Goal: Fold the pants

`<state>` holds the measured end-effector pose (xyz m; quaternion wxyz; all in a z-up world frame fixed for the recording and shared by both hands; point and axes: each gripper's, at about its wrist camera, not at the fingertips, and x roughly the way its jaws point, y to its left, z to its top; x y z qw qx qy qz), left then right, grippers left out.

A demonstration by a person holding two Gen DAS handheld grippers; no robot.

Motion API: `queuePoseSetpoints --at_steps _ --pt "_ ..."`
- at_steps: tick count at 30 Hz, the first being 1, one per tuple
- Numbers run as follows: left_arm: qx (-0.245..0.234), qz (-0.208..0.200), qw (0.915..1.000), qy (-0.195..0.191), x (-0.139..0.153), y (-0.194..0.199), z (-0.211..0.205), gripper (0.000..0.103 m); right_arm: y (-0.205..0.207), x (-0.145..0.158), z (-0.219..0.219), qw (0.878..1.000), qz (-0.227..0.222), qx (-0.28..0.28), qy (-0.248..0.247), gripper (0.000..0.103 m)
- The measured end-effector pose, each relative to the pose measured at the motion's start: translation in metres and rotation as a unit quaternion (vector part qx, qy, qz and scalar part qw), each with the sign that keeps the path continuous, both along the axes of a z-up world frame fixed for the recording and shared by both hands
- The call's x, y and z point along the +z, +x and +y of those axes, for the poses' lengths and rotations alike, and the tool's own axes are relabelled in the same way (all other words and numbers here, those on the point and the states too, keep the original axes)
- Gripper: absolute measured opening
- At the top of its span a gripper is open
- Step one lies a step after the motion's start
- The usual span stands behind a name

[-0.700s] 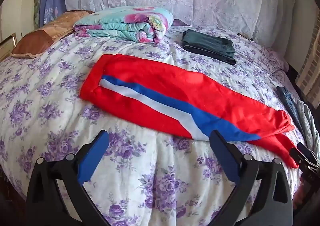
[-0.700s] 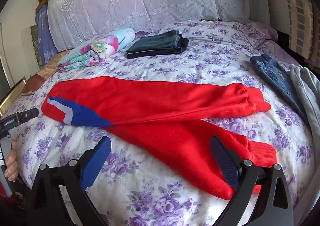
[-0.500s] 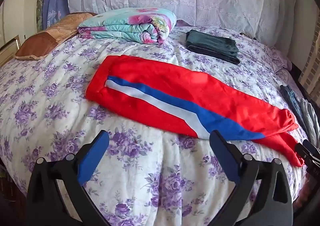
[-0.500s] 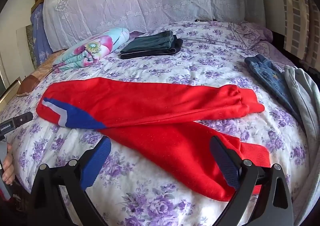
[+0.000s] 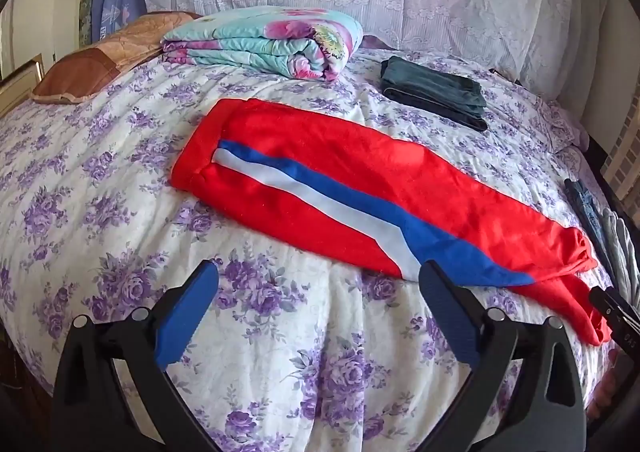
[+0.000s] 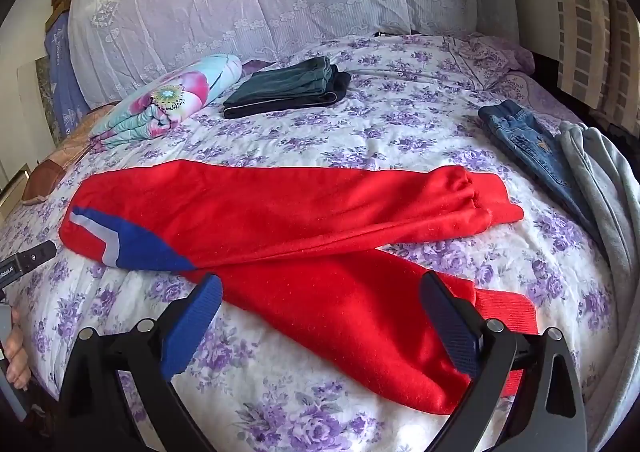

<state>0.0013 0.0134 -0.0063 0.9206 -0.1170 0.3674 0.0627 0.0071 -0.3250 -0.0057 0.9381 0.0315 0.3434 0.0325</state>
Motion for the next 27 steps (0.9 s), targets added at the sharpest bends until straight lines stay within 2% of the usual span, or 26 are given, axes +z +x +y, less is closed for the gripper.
queuePoseSetpoints --at_steps 8,27 --pt "0.009 0.005 0.9998 0.019 -0.001 -0.002 0.006 0.098 0.000 0.001 0.000 1.000 -0.002 -0.006 -0.016 0.099" --pt "0.013 0.011 0.9999 -0.001 -0.006 -0.007 0.011 0.098 -0.004 -0.002 0.008 1.000 -0.004 -0.002 -0.028 0.099"
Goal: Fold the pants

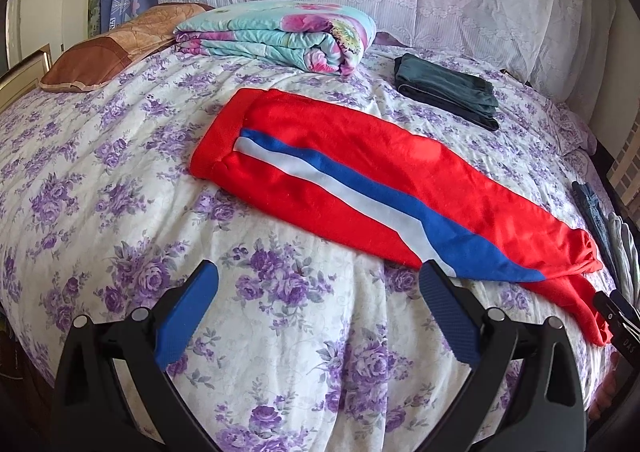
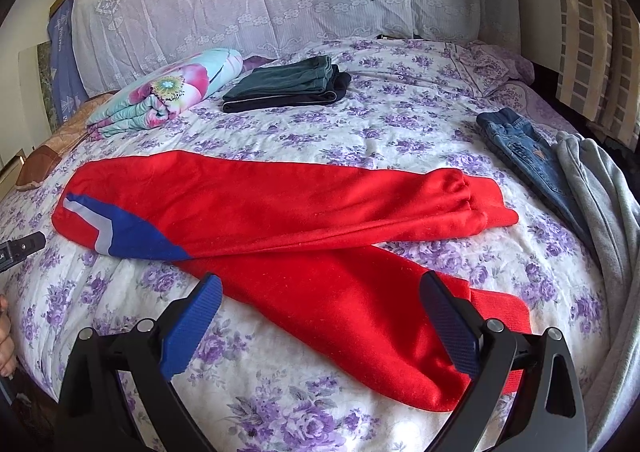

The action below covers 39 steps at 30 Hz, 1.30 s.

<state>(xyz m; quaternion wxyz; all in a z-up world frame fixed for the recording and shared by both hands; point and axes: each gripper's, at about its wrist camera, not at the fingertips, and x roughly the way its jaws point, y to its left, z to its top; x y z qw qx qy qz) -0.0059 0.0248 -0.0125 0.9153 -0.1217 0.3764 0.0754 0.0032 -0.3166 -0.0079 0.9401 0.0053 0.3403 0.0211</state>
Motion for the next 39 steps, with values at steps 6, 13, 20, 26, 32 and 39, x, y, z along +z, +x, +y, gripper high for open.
queuePoseSetpoints --at_steps 6,13,20,26,32,39 --pt "-0.002 0.001 1.0000 0.000 -0.0006 0.0006 -0.0022 0.098 -0.0003 0.0004 -0.0028 1.000 -0.002 -0.003 0.001 0.100" --pt "-0.001 0.001 1.0000 -0.001 -0.0010 0.0003 -0.0026 0.098 -0.0002 0.0017 -0.0051 1.000 -0.004 -0.004 0.001 0.099" --pt "-0.001 0.001 1.0000 -0.002 -0.0011 -0.0007 -0.0022 0.098 0.0000 0.0031 -0.0067 1.000 -0.006 -0.008 0.000 0.099" --pt "0.000 0.002 1.0000 -0.004 -0.0010 -0.0018 -0.0018 0.098 -0.0002 0.0028 -0.0068 1.000 -0.007 -0.008 -0.001 0.099" --pt "0.000 0.002 1.0000 -0.005 -0.0009 -0.0023 -0.0011 0.098 0.0000 0.0024 -0.0069 1.000 -0.006 -0.009 0.000 0.099" --pt "0.001 0.004 1.0000 -0.005 -0.0011 -0.0029 -0.0007 0.098 0.0004 0.0019 -0.0073 1.000 -0.006 -0.009 0.000 0.099"
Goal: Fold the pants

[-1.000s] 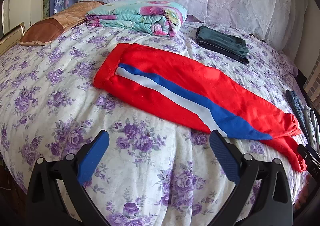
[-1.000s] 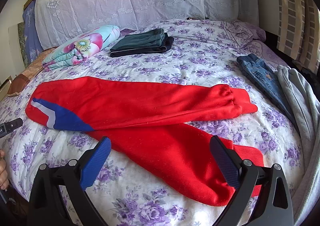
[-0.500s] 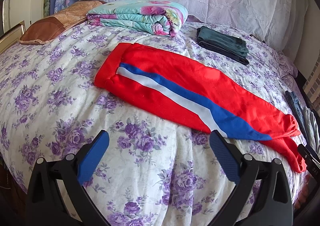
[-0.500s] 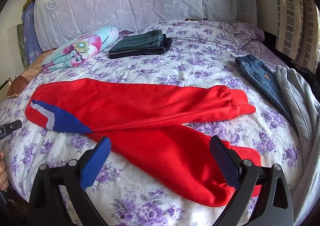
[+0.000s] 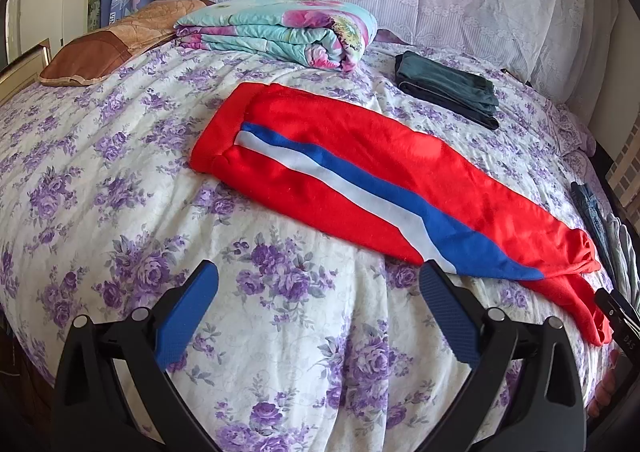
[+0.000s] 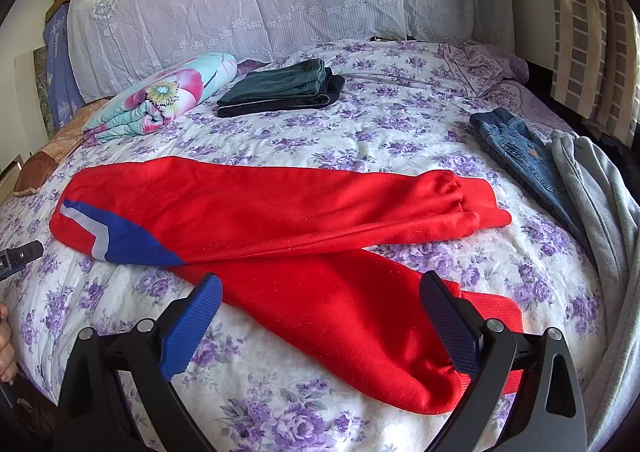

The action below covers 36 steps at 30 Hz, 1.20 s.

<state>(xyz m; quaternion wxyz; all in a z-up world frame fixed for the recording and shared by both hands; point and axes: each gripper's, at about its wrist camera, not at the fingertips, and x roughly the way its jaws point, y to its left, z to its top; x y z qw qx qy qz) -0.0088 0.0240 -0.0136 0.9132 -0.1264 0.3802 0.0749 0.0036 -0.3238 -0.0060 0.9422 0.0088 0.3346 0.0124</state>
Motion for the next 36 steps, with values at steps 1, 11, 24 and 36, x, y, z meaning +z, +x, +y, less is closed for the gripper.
queuePoseSetpoints --at_steps 1,11,24,36 --pt "0.000 0.000 1.0000 0.000 0.000 0.001 0.000 0.098 0.000 0.000 0.000 1.000 0.000 0.000 0.000 0.099" --pt "0.004 0.005 1.0000 -0.008 -0.004 0.001 0.005 0.098 0.000 -0.001 0.000 1.000 0.000 -0.001 0.000 0.099" --pt "0.025 0.043 0.9941 -0.096 -0.026 0.010 0.060 0.098 0.008 -0.018 -0.067 0.965 0.044 0.072 0.247 0.100" --pt "0.020 0.033 0.9707 -0.237 -0.034 0.030 0.106 0.098 0.084 -0.036 -0.086 0.916 0.104 0.074 0.379 0.092"
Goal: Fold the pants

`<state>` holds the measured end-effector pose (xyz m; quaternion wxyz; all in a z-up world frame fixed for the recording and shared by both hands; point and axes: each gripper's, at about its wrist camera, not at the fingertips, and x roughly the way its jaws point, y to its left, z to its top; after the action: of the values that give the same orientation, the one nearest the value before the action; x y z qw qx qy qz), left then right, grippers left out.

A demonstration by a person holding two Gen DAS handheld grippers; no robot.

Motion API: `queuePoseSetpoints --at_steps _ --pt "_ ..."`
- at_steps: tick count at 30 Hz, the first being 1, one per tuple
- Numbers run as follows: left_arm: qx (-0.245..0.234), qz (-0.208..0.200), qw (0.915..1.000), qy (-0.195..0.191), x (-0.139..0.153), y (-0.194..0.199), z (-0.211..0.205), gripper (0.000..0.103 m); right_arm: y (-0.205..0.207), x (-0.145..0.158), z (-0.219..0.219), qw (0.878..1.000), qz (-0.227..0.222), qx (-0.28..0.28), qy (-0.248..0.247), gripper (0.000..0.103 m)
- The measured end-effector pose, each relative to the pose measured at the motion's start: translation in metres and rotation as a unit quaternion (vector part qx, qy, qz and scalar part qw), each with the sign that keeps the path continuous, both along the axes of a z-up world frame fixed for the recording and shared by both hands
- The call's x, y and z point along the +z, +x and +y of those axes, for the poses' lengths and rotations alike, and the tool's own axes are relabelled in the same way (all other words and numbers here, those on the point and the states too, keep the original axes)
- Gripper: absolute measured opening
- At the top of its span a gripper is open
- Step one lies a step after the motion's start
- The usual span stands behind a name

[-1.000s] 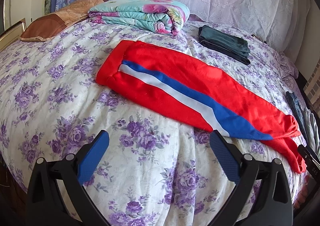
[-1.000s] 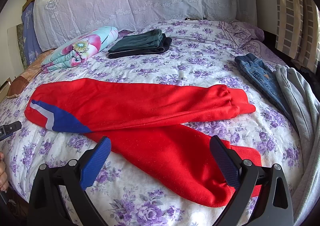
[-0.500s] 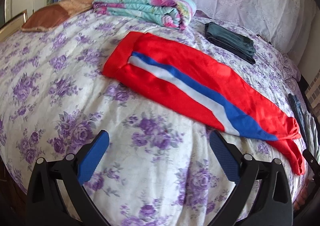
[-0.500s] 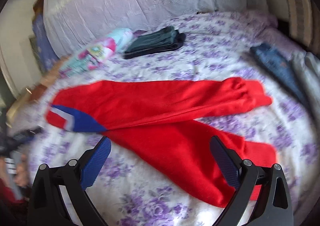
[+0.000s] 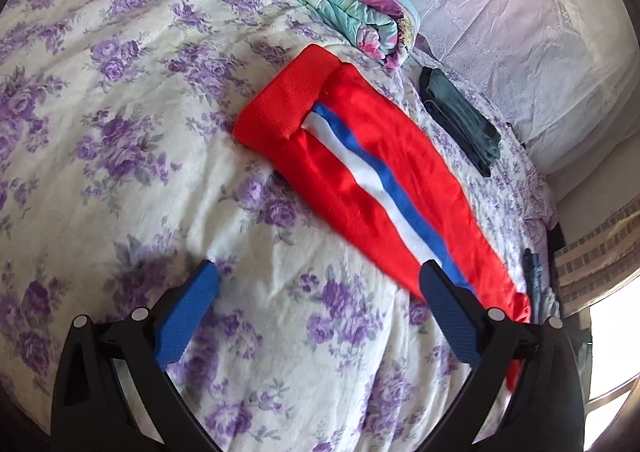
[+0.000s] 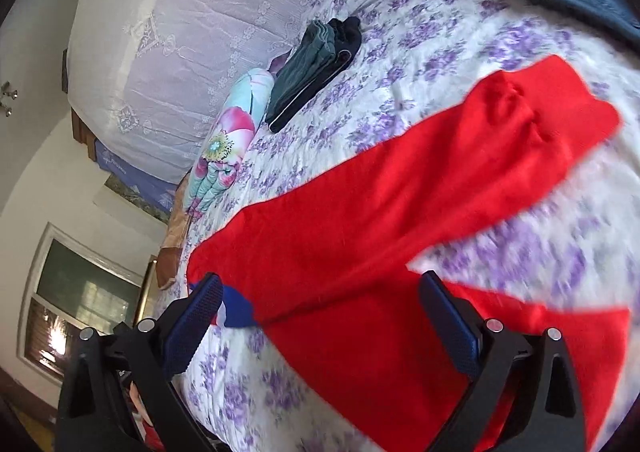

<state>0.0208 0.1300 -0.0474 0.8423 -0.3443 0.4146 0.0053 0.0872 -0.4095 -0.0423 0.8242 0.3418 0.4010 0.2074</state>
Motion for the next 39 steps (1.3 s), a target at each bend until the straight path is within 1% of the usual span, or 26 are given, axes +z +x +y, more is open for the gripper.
queuePoseSetpoints --at_steps 1,2,3,4,5,7,8,10,12,13,14,15,16,17,18,20,21,22,23,24,26,27,30,33,37,39 --pt "0.000 0.000 0.9999 -0.016 -0.001 0.004 0.004 0.098 0.006 -0.003 -0.002 1.000 -0.002 -0.003 0.003 0.082" --pt "0.002 -0.001 0.9994 -0.035 -0.003 0.006 0.009 0.098 0.012 -0.006 -0.002 1.000 -0.006 -0.001 0.009 0.057" --pt "0.007 -0.002 0.9982 -0.060 -0.006 0.009 0.016 0.098 0.017 -0.011 -0.001 1.000 -0.004 0.002 0.014 0.043" --pt "0.009 -0.003 0.9971 -0.075 -0.008 0.011 0.019 0.098 0.022 -0.019 -0.002 1.000 0.001 0.000 0.025 0.016" --pt "0.011 -0.003 0.9958 -0.090 -0.011 0.013 0.023 0.098 0.025 -0.028 -0.004 0.999 0.008 -0.004 0.035 0.000" --pt "0.015 -0.004 0.9935 -0.113 -0.014 0.018 0.028 0.098 0.026 -0.038 -0.005 0.999 0.003 -0.007 0.042 0.000" --pt "0.016 -0.004 0.9927 -0.119 -0.015 0.020 0.029 0.098 0.025 -0.037 -0.003 0.999 -0.012 -0.006 0.033 0.000" --pt "0.021 -0.007 0.9912 -0.130 -0.014 0.026 0.031 0.098 0.019 -0.028 0.003 0.999 -0.044 -0.004 -0.004 0.000" --pt "0.020 -0.010 0.9909 -0.133 -0.011 0.036 0.030 0.097 0.017 -0.023 0.010 0.998 -0.066 0.003 -0.024 0.000" --pt "0.021 -0.012 0.9912 -0.131 -0.010 0.041 0.030 0.097 0.018 -0.025 0.009 0.998 -0.066 0.004 -0.024 0.000" --pt "0.025 -0.012 0.9918 -0.124 -0.009 0.046 0.029 0.093 0.019 -0.027 0.007 0.998 -0.063 0.003 -0.019 0.000" --pt "0.029 -0.012 0.9926 -0.118 -0.009 0.050 0.030 0.081 0.020 -0.030 0.004 0.998 -0.057 0.001 -0.007 0.000" --pt "0.029 -0.008 0.9938 -0.107 -0.010 0.056 0.028 0.074 0.021 -0.033 0.001 0.999 -0.053 -0.001 0.003 0.000" --pt "0.033 0.000 0.9947 -0.097 -0.011 0.059 0.027 0.064 0.022 -0.035 -0.001 0.999 -0.050 -0.002 0.011 0.000" --pt "0.039 0.004 0.9952 -0.089 -0.012 0.061 0.028 0.056 0.023 -0.035 -0.002 0.999 -0.049 -0.002 0.016 0.000" --pt "0.046 0.010 0.9966 -0.067 -0.015 0.062 0.024 0.046 0.022 -0.035 -0.001 0.999 -0.052 -0.002 0.012 0.001" --pt "0.049 0.009 0.9969 -0.061 -0.016 0.059 0.024 0.037 0.021 -0.034 0.000 0.999 -0.053 -0.001 0.008 0.002" --pt "0.057 0.007 0.9969 -0.054 -0.016 0.055 0.024 0.032 0.020 -0.034 0.000 0.998 -0.054 -0.001 0.006 0.002" --pt "0.060 0.003 0.9968 -0.052 -0.016 0.052 0.025 0.022 0.020 -0.034 0.000 0.998 -0.055 -0.001 0.007 0.002" --pt "0.064 -0.002 0.9964 -0.055 -0.015 0.048 0.027 0.014 0.021 -0.034 0.000 0.998 -0.055 -0.001 0.009 0.002" --pt "0.066 -0.019 0.9958 -0.061 -0.009 0.040 0.032 0.013 0.020 -0.034 -0.001 0.998 -0.057 -0.003 0.010 0.002" --pt "0.063 -0.029 0.9960 -0.057 -0.003 0.038 0.031 0.011 0.019 -0.033 -0.001 0.998 -0.059 -0.004 0.010 0.001" --pt "0.052 -0.055 0.9968 -0.026 0.021 0.039 0.025 0.010 0.012 -0.027 -0.004 0.997 -0.072 -0.019 0.003 0.000" --pt "0.037 -0.075 0.9965 -0.005 0.048 0.051 0.018 0.010 0.008 -0.005 -0.007 0.996 -0.090 -0.015 -0.012 0.000" --pt "0.024 -0.097 0.9948 0.020 0.084 0.094 0.008 0.010 0.030 0.036 -0.022 0.994 -0.106 -0.014 -0.019 0.000" --pt "0.019 -0.105 0.9940 0.026 0.096 0.124 0.003 0.010 0.052 0.052 -0.027 0.992 -0.116 -0.022 -0.038 0.000"
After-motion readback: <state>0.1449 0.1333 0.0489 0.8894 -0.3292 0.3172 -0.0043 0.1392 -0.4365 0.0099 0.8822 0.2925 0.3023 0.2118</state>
